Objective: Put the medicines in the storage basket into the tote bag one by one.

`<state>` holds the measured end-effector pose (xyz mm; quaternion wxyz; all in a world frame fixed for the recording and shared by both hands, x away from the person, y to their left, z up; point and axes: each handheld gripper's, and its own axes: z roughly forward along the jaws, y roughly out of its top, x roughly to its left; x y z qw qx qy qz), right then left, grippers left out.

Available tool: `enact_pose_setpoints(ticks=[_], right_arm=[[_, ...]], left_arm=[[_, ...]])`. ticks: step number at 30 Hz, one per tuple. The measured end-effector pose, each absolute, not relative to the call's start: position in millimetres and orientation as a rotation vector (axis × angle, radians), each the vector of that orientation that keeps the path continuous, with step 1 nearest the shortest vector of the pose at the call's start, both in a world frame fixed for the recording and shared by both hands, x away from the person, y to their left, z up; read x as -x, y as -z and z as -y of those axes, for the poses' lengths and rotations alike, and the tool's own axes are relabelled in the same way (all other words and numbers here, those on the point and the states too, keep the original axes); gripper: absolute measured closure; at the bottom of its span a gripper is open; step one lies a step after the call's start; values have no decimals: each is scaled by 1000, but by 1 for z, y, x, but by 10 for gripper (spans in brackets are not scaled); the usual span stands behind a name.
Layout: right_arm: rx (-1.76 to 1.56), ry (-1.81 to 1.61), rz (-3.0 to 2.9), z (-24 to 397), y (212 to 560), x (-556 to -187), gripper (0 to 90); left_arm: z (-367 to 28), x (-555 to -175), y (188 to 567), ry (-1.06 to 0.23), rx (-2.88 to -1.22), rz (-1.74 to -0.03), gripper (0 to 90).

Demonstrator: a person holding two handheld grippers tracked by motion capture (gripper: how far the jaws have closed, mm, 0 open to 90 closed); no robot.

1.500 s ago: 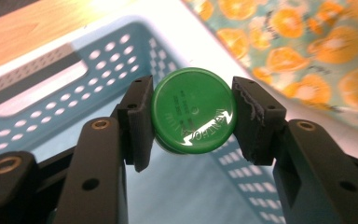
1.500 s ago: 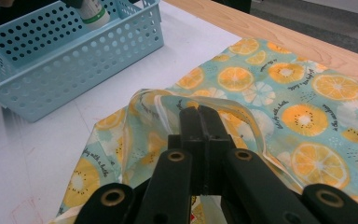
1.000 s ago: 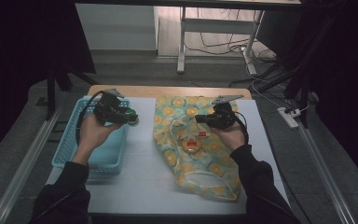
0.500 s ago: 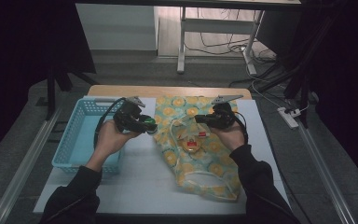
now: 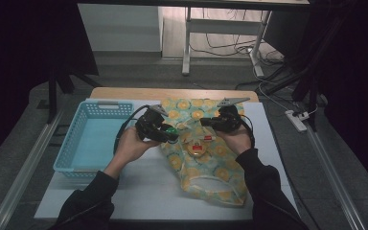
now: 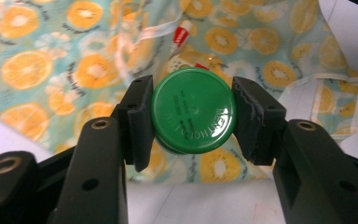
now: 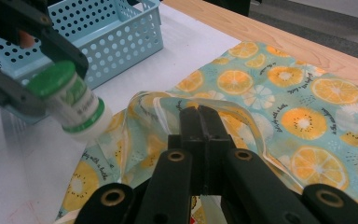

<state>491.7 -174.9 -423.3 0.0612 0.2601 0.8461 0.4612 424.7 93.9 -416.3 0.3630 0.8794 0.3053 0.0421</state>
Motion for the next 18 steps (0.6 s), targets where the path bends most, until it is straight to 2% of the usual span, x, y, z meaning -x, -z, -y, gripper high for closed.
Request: enact_pose_setpoints(ticks=[12,18], right_arm=[[-785,-1394,-2554,173,424,-493,900],[-783,-1397,-2553,172,423,-492,900]], left_arm=[[-49,-437,430,-66,-2303,-717,522],[-35,-447,439,-90,-2319,-717,521]])
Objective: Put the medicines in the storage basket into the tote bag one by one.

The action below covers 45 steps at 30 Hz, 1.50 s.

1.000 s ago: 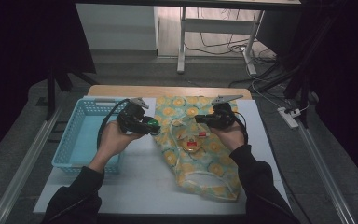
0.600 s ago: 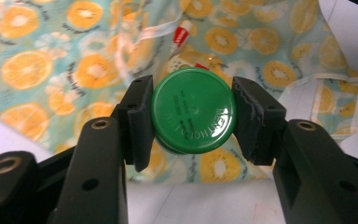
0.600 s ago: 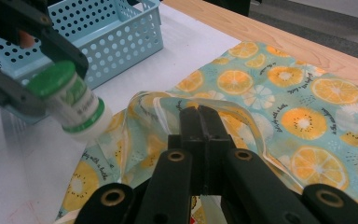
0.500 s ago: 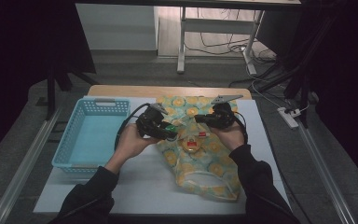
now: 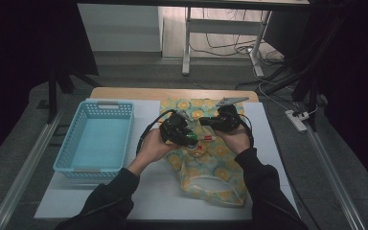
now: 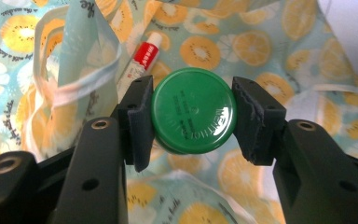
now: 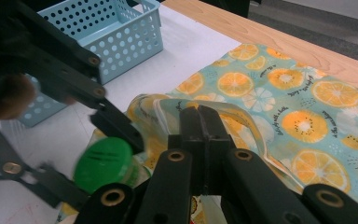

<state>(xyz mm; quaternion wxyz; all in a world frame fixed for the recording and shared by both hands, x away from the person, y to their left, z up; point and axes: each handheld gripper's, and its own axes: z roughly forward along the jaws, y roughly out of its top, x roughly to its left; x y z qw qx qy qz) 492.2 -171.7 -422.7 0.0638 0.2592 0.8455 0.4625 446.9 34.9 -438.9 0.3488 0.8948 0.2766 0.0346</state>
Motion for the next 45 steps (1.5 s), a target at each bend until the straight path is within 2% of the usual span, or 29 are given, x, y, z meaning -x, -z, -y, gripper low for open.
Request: enact_pose_setpoints(ticks=[26,37,45], right_arm=[[-785,-1386,-2562,164,425,-494,900],[-813,-1365,-2565,164,431,-498,900],[-810,-1363,-2563,163,431,-499,900]], left_arm=[[-33,-485,459,-246,-2302,-863,521],[-34,-493,473,-256,-2304,-914,516],[-36,-491,470,-246,-2288,-911,406]])
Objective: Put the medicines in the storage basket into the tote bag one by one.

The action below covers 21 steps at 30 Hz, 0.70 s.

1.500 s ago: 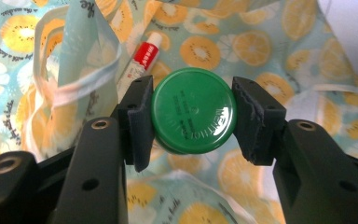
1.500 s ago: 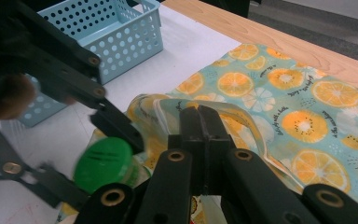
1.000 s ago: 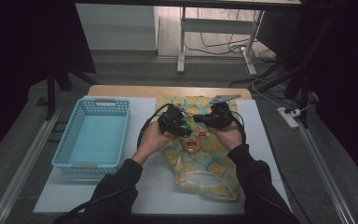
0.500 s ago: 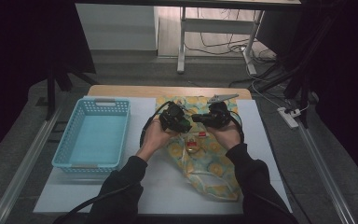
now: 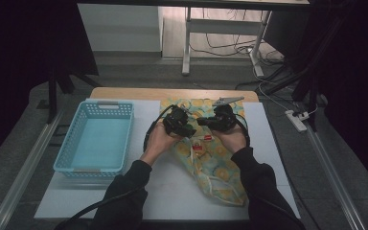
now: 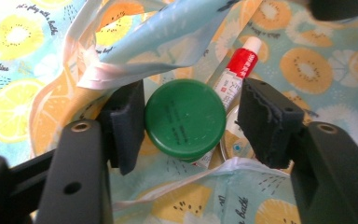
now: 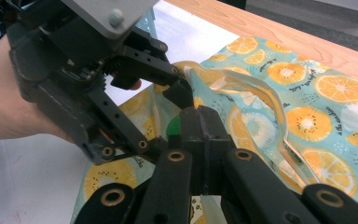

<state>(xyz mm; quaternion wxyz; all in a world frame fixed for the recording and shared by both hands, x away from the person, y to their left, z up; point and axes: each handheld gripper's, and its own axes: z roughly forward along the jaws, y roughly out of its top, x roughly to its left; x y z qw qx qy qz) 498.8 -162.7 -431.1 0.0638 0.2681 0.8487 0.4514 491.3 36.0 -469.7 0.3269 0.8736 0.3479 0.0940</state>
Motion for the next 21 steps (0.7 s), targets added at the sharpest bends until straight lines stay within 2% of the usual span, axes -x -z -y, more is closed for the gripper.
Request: enact_pose_setpoints(ticks=[3,21], right_arm=[[-811,-1365,-2562,163,431,-499,900],[-799,-1376,-2556,165,427,-497,900]], left_arm=[[-37,-488,466,-236,-2280,-903,348],[-50,-458,446,-118,-2222,-808,195]])
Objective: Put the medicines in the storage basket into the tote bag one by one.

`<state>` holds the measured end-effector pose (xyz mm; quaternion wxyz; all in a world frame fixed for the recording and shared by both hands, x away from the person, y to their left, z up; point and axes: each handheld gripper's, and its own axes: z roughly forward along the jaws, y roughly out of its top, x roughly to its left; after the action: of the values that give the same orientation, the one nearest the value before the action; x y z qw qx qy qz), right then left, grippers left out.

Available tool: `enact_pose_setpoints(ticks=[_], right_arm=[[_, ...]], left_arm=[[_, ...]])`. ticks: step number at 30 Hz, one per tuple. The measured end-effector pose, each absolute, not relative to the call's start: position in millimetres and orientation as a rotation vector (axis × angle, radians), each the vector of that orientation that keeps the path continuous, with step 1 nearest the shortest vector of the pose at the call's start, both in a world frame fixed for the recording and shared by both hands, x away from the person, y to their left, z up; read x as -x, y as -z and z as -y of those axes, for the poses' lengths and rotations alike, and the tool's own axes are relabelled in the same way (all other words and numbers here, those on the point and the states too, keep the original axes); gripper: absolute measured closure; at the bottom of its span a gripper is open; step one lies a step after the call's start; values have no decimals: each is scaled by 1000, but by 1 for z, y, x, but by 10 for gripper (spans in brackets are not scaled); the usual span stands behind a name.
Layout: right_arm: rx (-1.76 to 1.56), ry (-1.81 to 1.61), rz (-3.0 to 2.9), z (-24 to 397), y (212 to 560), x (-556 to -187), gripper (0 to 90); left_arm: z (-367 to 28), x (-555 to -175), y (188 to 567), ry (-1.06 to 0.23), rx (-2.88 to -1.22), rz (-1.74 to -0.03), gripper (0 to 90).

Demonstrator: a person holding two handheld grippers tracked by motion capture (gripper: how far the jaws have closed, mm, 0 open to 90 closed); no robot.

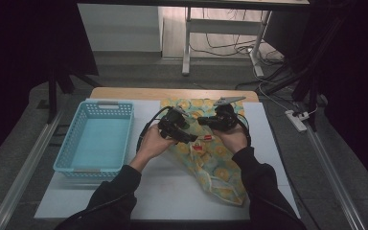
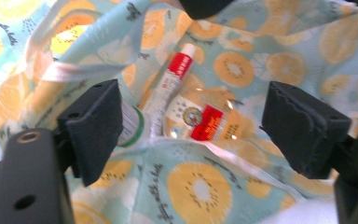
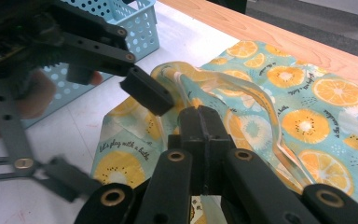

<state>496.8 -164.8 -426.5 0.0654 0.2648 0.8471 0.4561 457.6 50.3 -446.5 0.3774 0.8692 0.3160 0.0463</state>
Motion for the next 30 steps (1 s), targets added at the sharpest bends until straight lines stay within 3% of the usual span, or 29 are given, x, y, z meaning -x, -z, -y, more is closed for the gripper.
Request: enact_pose_setpoints(ticks=[12,30], right_arm=[[-779,-1388,-2557,164,420,-492,900],[-769,-1394,-2571,168,419,-488,900]], left_arm=[[-67,-432,441,-100,-2191,-796,47],[-71,-394,439,-75,-2180,-688,27]])
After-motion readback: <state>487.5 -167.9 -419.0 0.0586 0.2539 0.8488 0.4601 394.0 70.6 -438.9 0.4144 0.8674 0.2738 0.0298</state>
